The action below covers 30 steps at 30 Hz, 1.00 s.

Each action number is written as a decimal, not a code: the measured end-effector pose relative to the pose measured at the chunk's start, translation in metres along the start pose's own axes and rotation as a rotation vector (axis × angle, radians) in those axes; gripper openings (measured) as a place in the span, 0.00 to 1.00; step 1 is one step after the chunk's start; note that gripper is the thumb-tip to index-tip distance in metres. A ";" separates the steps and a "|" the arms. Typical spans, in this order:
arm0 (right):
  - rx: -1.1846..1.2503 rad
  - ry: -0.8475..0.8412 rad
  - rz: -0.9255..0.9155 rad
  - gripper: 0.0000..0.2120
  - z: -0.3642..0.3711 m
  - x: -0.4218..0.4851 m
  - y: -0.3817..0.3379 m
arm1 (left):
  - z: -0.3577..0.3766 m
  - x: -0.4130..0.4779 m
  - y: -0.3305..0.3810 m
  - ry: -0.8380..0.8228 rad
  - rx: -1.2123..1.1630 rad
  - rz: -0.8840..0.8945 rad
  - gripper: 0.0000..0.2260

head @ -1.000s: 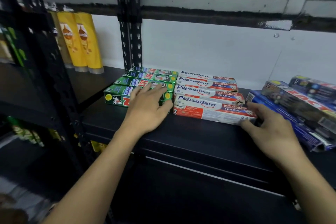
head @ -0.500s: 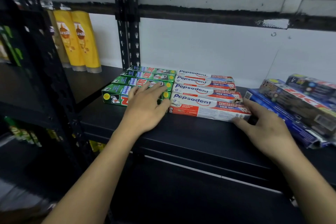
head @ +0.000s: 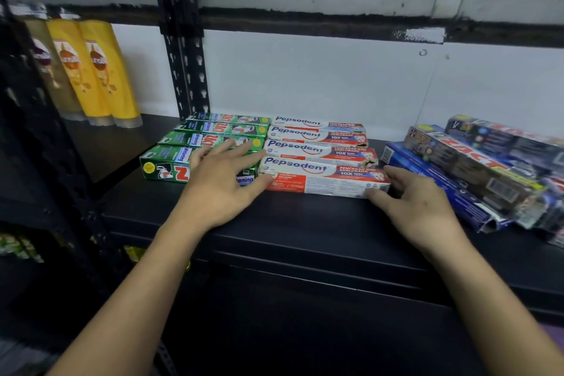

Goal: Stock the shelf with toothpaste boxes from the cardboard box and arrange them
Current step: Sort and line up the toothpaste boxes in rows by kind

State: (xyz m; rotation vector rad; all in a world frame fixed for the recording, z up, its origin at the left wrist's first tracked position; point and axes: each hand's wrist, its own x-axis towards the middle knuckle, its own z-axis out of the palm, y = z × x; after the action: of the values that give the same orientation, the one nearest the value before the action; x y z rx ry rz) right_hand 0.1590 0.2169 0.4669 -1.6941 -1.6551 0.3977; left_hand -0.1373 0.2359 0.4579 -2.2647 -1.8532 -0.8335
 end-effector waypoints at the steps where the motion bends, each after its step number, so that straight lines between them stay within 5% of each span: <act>1: -0.009 -0.007 -0.003 0.20 -0.001 0.000 0.000 | 0.000 0.000 0.000 -0.006 0.005 0.002 0.33; 13: -0.073 -0.004 0.001 0.31 -0.001 -0.002 -0.001 | 0.001 0.002 -0.002 -0.016 0.018 0.001 0.33; 18: -0.035 0.144 -0.177 0.24 -0.011 -0.021 -0.008 | -0.002 -0.002 0.006 0.080 0.043 0.103 0.27; 23: -0.255 0.313 -0.407 0.21 -0.045 -0.026 0.011 | -0.003 -0.005 0.029 0.138 0.069 0.202 0.23; 27: -0.488 0.493 -0.305 0.21 -0.093 -0.018 0.042 | 0.006 -0.002 0.082 0.105 0.027 0.303 0.24; 30: -0.553 0.414 -0.153 0.25 -0.110 -0.014 0.060 | 0.016 0.007 0.121 0.004 0.010 0.299 0.25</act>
State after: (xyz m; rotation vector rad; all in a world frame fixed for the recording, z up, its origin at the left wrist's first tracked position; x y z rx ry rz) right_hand 0.2743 0.1780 0.4987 -1.8499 -1.6449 -0.5030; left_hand -0.0186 0.2174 0.4789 -2.4461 -1.4591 -0.7766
